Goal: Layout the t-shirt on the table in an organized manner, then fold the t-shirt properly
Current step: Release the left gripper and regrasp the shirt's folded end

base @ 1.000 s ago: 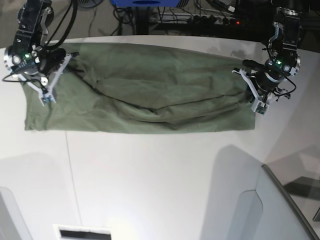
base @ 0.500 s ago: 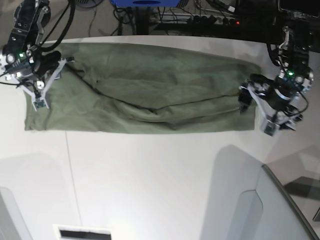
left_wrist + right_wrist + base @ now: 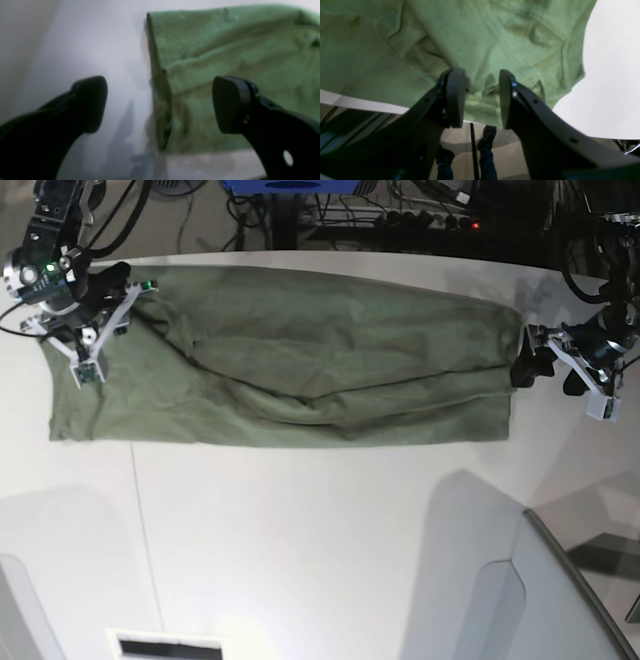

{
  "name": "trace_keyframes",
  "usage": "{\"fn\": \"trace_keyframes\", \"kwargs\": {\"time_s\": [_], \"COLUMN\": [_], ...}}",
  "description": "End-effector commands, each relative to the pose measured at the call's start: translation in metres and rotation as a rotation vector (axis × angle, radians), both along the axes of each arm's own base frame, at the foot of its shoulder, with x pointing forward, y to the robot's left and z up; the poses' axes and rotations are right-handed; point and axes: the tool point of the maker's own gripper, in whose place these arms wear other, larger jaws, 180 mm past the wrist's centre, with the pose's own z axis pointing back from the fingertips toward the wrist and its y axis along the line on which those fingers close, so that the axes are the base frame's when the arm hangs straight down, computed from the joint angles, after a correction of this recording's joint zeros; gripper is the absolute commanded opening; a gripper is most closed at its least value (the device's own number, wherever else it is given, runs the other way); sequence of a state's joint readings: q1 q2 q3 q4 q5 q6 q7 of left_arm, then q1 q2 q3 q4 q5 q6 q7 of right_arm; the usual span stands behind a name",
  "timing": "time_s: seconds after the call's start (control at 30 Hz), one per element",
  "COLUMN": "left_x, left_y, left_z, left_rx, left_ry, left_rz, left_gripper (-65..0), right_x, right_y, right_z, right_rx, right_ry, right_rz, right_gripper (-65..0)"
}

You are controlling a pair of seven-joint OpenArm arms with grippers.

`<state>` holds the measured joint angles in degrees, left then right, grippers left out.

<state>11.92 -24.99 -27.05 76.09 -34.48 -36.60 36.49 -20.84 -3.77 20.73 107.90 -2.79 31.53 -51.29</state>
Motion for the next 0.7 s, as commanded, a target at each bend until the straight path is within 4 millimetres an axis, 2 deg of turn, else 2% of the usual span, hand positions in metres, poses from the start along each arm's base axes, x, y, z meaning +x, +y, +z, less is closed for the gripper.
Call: {"fn": "trace_keyframes", "kwargs": {"time_s": [0.0, 0.1, 0.3, 0.37, 0.57, 0.67], "left_x": [0.008, 0.0, -0.002, 0.0, -0.01, -0.006], "left_y": [0.005, 0.008, 0.015, 0.008, -0.03, -0.037], "left_z": [0.009, -0.008, -0.027, -0.034, -0.064, -0.069], "left_rx": [-0.018, -0.059, -0.104, -0.118, -0.177, -0.202], "left_ry": [-0.053, -0.023, 0.012, 0.018, 0.067, 0.062], "left_rz": [-0.005, 0.021, 0.081, 0.072, 0.024, 0.036], "left_gripper": [0.0, 0.0, 0.0, 0.0, 0.0, 0.0], "right_x": [0.002, 0.002, 0.005, 0.005, 0.006, 0.006], "right_y": [-0.002, -0.003, -0.001, 0.0, -0.002, -0.006], "right_z": [0.005, 0.005, 0.007, 0.007, 0.008, 0.008], "right_rx": [-0.007, -0.009, -0.002, 0.0, -0.004, -0.016], "right_ry": [-0.019, -0.019, -0.052, -0.057, -0.066, -0.063], "right_rz": [0.005, 0.004, 0.01, 0.012, 0.016, 0.022], "right_gripper": [-43.4, -43.4, -43.4, -43.4, -43.4, -43.4]}}
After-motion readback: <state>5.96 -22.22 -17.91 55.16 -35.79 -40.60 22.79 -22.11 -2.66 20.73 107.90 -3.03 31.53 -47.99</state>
